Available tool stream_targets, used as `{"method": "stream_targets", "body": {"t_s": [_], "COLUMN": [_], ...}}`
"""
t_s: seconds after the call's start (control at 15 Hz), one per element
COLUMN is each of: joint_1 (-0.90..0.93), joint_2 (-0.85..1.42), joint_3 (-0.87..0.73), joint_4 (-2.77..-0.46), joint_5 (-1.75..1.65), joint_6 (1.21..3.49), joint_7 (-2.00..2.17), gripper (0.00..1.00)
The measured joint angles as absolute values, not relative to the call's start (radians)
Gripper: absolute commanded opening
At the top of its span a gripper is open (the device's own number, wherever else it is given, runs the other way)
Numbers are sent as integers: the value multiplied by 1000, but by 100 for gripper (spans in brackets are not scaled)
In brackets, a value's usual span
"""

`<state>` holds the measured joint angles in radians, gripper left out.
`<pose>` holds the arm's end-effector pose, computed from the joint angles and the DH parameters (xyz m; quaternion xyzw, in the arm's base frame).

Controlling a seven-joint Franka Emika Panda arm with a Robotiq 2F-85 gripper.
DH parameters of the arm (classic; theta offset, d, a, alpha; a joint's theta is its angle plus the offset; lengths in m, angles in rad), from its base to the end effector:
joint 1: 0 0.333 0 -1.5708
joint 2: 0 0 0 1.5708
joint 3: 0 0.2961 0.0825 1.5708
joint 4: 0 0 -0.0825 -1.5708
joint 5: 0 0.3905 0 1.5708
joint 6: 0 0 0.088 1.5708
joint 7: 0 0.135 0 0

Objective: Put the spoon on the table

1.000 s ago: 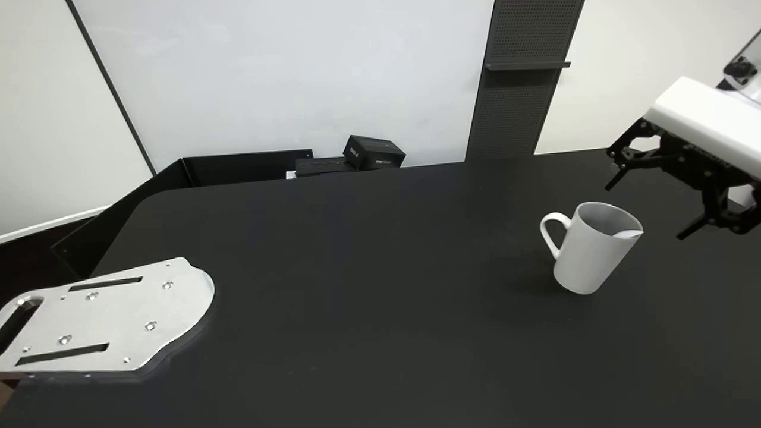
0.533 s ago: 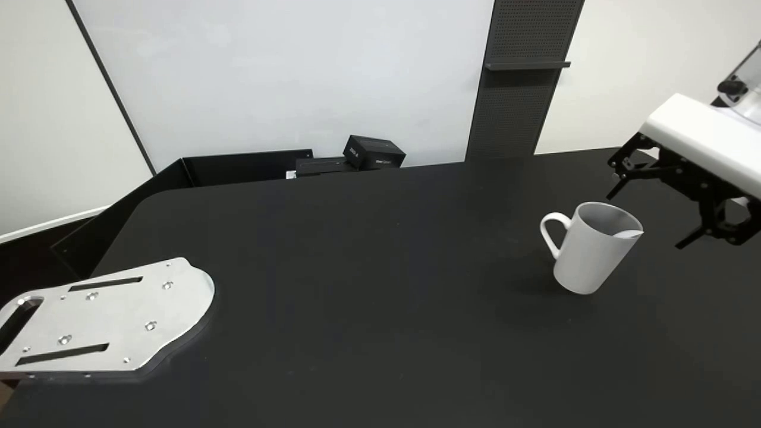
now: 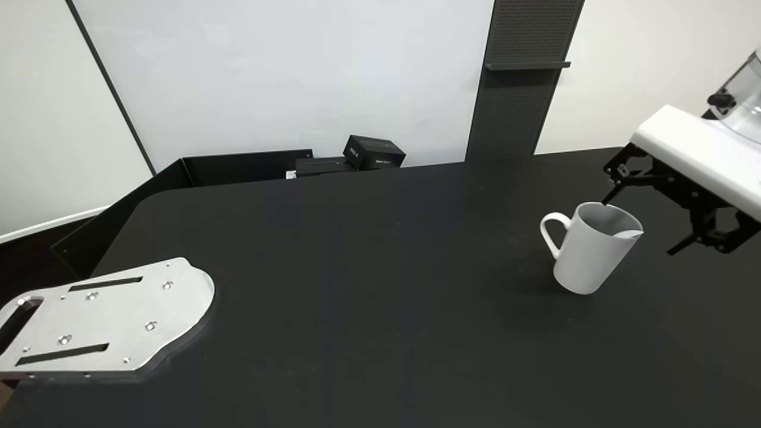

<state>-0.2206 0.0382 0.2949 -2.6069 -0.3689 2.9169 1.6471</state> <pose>0.4673 0.0562 0.2145 -0.8090 0.5690 -0.1330 0.0636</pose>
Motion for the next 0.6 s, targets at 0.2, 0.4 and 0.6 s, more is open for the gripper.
{"method": "stream_targets", "body": {"t_s": [0.2,0.4,0.6], "joint_1": [-216,-217,-217], "joint_2": [42,46,47], "joint_3": [295,289,281], "joint_4": [-2604,-2601,-2600], "joint_5": [-396,-423,-452], "joint_6": [2915,2914,2914], "joint_7": [1695,1742,1778], "gripper": [100,100,74]}}
